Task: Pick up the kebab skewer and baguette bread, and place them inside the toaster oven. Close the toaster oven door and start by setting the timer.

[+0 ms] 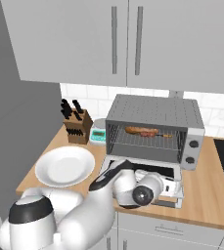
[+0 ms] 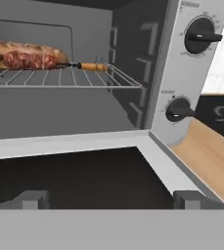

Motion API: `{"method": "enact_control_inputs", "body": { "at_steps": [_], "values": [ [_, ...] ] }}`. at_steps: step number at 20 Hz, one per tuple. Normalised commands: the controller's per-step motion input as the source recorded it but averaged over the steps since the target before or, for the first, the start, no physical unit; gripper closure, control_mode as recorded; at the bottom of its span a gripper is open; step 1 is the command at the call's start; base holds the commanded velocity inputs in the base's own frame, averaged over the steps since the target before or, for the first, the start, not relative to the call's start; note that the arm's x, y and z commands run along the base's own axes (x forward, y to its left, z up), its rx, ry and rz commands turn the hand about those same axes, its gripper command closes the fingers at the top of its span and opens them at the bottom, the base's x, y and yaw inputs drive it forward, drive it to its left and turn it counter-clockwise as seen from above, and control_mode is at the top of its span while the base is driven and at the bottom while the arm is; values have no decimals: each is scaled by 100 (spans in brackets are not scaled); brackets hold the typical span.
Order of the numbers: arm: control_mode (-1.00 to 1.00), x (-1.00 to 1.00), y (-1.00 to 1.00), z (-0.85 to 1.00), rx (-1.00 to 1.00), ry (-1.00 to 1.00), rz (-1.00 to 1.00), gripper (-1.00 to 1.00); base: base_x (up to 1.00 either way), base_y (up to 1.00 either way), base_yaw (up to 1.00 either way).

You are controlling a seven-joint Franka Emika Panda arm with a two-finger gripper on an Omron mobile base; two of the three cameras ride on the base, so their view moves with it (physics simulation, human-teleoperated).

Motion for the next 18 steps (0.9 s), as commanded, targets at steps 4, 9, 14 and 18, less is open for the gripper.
{"method": "enact_control_inputs", "body": {
  "at_steps": [4,9,14,18],
  "values": [
    [-100,-95,-34,-29,0,8,3,-100,0,0,0],
    [-100,-71,-17,-32,0,13,4,-100,0,0,0],
    [-100,-14,-1,-38,0,11,8,-100,0,0,0],
    [-100,-31,-1,-62,0,14,11,-100,0,0,0]
  ]
}}
